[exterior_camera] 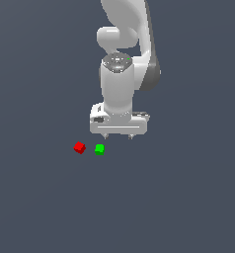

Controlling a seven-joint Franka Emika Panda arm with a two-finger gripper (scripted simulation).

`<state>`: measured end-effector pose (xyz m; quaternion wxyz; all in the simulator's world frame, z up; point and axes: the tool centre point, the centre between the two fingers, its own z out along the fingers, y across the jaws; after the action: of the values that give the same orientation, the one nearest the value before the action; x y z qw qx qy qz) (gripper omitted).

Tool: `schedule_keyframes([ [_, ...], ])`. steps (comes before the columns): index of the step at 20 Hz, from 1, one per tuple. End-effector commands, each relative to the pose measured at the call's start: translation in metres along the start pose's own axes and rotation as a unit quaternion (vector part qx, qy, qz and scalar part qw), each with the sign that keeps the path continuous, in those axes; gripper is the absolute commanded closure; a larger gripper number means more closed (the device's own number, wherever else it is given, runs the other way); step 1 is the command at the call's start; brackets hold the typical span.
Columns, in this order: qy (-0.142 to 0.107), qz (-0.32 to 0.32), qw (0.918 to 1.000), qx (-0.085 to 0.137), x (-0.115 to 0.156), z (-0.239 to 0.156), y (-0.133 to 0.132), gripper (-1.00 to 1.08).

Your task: Stack the red cube on top of the green cube.

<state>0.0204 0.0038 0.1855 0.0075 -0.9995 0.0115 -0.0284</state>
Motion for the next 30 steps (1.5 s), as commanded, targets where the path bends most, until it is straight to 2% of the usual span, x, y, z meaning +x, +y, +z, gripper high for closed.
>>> schedule_keyframes([
  [1,0.000,0.000,1.0000,0.000,0.000,0.000,0.000,-0.92],
  [5,-0.001,0.010,0.9999,-0.001,0.000,0.006,0.011,-0.92],
  [8,-0.004,0.032,0.9995,-0.003,-0.001,0.018,0.033,-0.92],
  [12,-0.010,0.079,0.9968,-0.006,-0.007,0.044,0.081,-0.92],
  [17,-0.019,0.151,0.9883,-0.012,-0.025,0.083,0.154,-0.92],
  [21,-0.024,0.187,0.9819,-0.014,-0.039,0.103,0.190,-0.92],
  [25,-0.027,0.204,0.9786,-0.014,-0.045,0.112,0.205,-0.92],
  [30,-0.026,0.200,0.9793,-0.013,-0.044,0.110,0.202,-0.92],
])
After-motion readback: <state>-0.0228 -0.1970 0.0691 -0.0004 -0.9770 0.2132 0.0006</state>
